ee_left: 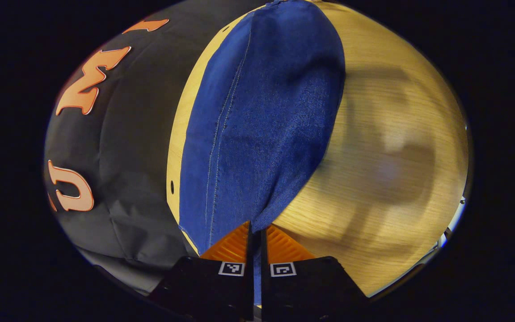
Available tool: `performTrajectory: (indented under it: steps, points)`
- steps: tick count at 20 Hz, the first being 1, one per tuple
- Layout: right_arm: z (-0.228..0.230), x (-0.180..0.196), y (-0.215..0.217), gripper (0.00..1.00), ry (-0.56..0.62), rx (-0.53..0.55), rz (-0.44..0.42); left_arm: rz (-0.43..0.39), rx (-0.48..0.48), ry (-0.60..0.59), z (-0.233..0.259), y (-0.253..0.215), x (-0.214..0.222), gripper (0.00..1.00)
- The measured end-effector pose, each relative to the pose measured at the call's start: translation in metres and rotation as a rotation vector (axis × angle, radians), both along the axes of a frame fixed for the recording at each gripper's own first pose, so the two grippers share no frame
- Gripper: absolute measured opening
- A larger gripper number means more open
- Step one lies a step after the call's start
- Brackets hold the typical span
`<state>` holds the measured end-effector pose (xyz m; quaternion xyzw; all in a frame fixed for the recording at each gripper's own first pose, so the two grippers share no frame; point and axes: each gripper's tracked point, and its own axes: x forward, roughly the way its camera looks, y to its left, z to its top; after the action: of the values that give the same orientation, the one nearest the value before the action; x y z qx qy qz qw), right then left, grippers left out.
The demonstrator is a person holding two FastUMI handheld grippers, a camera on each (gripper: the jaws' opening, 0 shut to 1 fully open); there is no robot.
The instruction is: Grasp the waist and the cuffs of the jeans and fold them to make the two legs overlap; first hold the waist and fold one-third of the jeans toward the cuffs, then hold the cuffs and fold the remaining one-third in the same direction to finish folding.
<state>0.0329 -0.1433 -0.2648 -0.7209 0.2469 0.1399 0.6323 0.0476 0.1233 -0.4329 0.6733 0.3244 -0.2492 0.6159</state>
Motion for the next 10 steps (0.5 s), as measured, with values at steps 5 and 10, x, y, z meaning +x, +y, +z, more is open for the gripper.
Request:
performTrajectory:
  steps: [5, 10]
  points:
    - [0.003, 0.020, 0.003, 0.98, 0.005, -0.025, 0.024, 0.013, -0.003, 0.022, 0.000, -0.001, 0.000, 0.07]
    - [0.004, 0.052, 0.013, 0.94, -0.045, -0.021, 0.052, 0.038, -0.022, 0.032, 0.000, 0.000, 0.001, 0.07]
